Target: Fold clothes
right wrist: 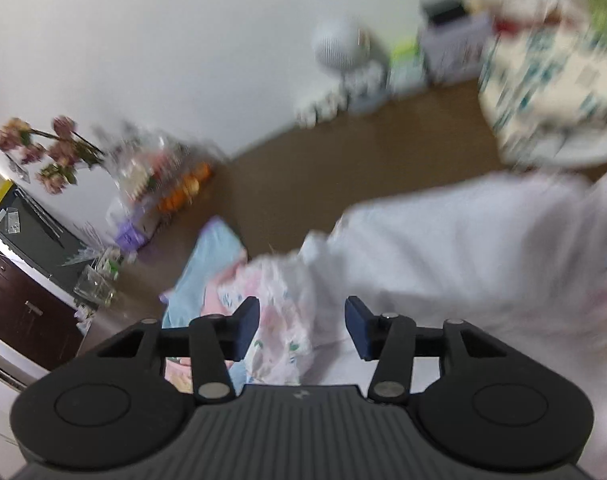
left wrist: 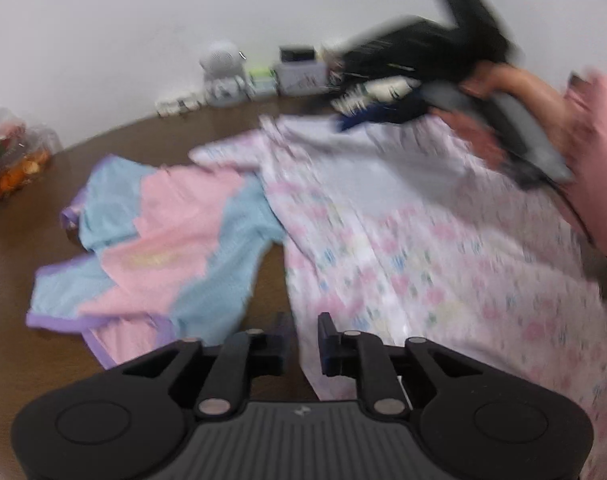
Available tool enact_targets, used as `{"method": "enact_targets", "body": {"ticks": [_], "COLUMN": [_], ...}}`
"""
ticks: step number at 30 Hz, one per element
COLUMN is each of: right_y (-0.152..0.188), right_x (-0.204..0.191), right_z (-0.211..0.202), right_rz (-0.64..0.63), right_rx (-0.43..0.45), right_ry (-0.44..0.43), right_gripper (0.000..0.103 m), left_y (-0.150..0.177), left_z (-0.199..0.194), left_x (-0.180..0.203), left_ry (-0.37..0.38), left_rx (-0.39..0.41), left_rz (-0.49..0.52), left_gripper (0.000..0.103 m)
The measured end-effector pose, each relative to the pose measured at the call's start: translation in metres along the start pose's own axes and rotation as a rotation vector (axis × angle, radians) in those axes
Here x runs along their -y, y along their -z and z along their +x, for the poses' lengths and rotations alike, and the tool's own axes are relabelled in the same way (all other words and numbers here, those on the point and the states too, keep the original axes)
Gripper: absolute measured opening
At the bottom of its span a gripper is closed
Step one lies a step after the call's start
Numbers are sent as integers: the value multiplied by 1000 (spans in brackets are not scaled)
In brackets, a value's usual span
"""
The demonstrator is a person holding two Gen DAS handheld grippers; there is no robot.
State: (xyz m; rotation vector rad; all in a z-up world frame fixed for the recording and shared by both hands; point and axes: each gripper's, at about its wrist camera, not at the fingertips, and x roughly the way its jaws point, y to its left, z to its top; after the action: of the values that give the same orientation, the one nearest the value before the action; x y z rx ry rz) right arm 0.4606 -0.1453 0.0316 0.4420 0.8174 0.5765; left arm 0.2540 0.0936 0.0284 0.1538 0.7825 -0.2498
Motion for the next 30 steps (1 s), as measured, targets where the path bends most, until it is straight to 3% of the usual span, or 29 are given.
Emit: {"method": "enact_targets", "body": {"ticks": [2, 6, 8, 14, 16, 17, 18, 19, 20, 21, 26, 30], "right_y": [-6, -4, 3, 24, 27, 27, 27, 27, 26, 25, 17, 14], "right_x": [12, 41, 61, 89, 89, 87, 85, 84, 84, 84, 102, 132], "right_z": [-31, -75, -89, -100, -95, -90, -84, -82, -80, -79, -96, -102], "right_rz": [-52, -173, -182, -185, -215, -234, -252, -258, -258, -259, -177, -48], "right_rx": [35, 32, 2, -47, -55, -61, -67, -62, -53, -44, 44, 59], "right_ry": [120, 428, 500, 456, 441, 440, 440, 443, 448, 452, 459, 427], "right_gripper": [53, 53, 53, 53, 53, 50, 39, 29, 8, 4, 2, 4], "left_y": [-14, -45, -59, -79, -83, -85, -85, -86, -86, -86, -94, -105], "left_z": [3, 22, 42, 92, 102, 106, 110, 112, 113, 112, 92, 107], "left_x": [-4, -11, -12, -10, -11, -12, -13, -12, -10, -5, -10, -8], "left_ry": [8, 54, 54, 25, 30, 38, 45, 43, 27, 6, -46, -85], "left_rx": [19, 20, -7, -82, -90, -96, -105, -110, -109, -101, -27, -42], "left_rz": [-11, -35, -50, -85, -104, -115, -127, -131, -124, -99, -72, -85], "left_gripper": [57, 57, 57, 51, 34, 15, 1, 1, 0, 0, 0, 0]}}
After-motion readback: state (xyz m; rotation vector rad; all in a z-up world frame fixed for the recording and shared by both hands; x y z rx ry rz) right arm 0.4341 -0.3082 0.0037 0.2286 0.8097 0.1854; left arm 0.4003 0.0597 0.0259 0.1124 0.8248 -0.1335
